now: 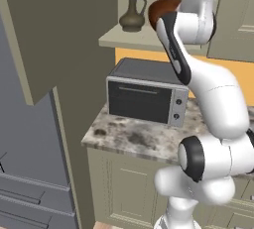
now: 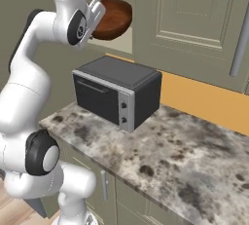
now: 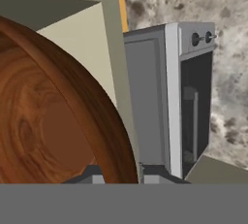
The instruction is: Pick the mug and place it in the sink. Pick the bowl and place it in the open cabinet and then close the cabinet.
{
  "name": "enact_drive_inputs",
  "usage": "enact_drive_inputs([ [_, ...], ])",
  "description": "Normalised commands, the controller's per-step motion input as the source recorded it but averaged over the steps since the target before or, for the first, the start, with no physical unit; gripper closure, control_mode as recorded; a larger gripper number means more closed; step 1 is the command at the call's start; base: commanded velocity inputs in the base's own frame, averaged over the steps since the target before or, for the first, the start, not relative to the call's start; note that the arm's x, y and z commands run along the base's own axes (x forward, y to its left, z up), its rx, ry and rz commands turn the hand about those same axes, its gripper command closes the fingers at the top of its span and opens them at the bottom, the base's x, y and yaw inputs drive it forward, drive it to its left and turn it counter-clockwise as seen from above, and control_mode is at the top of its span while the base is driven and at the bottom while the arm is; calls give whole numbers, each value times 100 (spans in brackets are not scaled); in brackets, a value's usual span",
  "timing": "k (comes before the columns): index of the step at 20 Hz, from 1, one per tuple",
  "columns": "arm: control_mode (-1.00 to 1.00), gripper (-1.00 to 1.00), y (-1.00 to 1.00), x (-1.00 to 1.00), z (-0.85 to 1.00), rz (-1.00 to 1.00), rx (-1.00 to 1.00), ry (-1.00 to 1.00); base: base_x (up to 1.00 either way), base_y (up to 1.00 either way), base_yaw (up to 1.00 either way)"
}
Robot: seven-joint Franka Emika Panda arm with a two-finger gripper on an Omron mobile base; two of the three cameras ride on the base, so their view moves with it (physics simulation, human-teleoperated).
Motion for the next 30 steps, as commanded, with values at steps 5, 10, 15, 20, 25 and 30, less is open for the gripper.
enact_drive_inputs([
  [5, -100, 100, -13, 0, -6, 0, 0, -13, 0, 0, 0],
  [10, -100, 100, -4, 1, -12, 0, 0, 0, 0, 0, 0],
  [15, -100, 100, 0, 10, -16, 0, 0, 5, 0, 0, 0],
  [20, -100, 100, 0, 23, -6, 0, 0, 6, 0, 0, 0],
  [25, -100, 100, -1, 33, 0, 0, 0, 2, 0, 0, 0],
  [30, -100, 100, -1, 28, 0, 0, -1, -8, 0, 0, 0],
])
